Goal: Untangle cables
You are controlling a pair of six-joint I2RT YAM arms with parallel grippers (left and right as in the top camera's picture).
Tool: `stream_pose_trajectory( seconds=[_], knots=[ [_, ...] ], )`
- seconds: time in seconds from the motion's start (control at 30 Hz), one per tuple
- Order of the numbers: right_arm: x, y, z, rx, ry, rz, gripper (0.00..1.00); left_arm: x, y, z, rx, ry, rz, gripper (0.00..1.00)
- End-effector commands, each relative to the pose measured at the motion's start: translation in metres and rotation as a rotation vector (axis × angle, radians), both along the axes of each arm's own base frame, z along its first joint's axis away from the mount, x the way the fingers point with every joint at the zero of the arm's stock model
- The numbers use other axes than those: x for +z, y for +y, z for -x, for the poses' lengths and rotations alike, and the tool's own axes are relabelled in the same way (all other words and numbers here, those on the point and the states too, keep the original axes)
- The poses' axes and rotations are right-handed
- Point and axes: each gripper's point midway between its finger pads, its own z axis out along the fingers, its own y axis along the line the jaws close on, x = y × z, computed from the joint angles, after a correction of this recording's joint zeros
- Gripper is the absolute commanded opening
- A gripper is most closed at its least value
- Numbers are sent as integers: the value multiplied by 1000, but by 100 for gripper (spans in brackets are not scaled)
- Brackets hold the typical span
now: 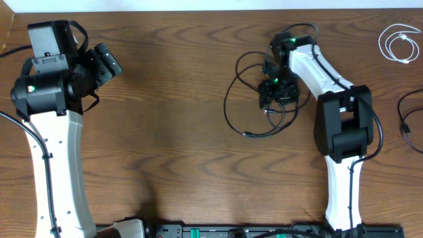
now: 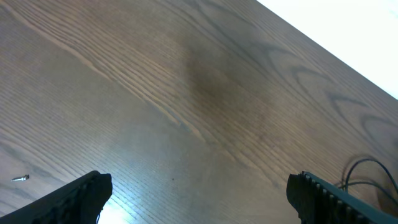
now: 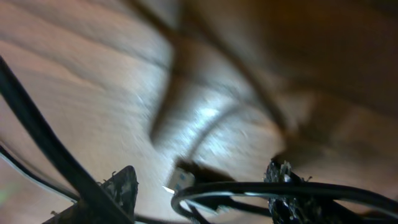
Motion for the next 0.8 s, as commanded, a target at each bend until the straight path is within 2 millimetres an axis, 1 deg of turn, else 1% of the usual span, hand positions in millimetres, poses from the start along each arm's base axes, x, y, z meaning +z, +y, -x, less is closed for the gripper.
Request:
stream_pose_trajectory(
  seconds=[0.0,0.1,0.2,0.23,0.3,0.33,0.37,0.4,0.47,0.53,0.6,0.67,0.73,0.77],
  knots=[
    [-15,0,4,-25,-10,123,63,-1,2,0,13,7,5,96],
    [-18,-7,4,-83,-38,244,58,-1,2,0,13,6,5,96],
    [-25,-4,8,-127,-45,274,47,-1,2,0,13,7,5,96],
    [-28,-3,10,-139,-44,276,41,-1,2,0,13,7,5,96],
    [-33,-1,13,-154,-42,279,26,-1,2,0,13,7,5,96],
    [-34,0,15,-162,-40,282,17,-1,2,0,13,7,5,96],
    [-34,0,15,-161,-40,282,4,-1,2,0,13,6,5,96],
    [-33,1,14,-161,-41,281,1,-1,2,0,13,7,5,96],
    [-27,1,10,-162,-52,270,1,-1,2,0,13,6,5,96],
    [-15,1,3,-159,-70,252,1,-1,2,0,13,7,5,96],
    [5,0,-7,-161,-97,216,1,-1,2,0,13,7,5,96],
    [32,-3,-19,-162,-140,169,1,-1,2,0,13,7,5,96],
    [72,-10,-32,-158,-202,106,1,-1,2,0,13,7,5,96],
    [88,-13,-36,-157,-229,82,1,-1,2,0,13,7,5,96]
  ],
)
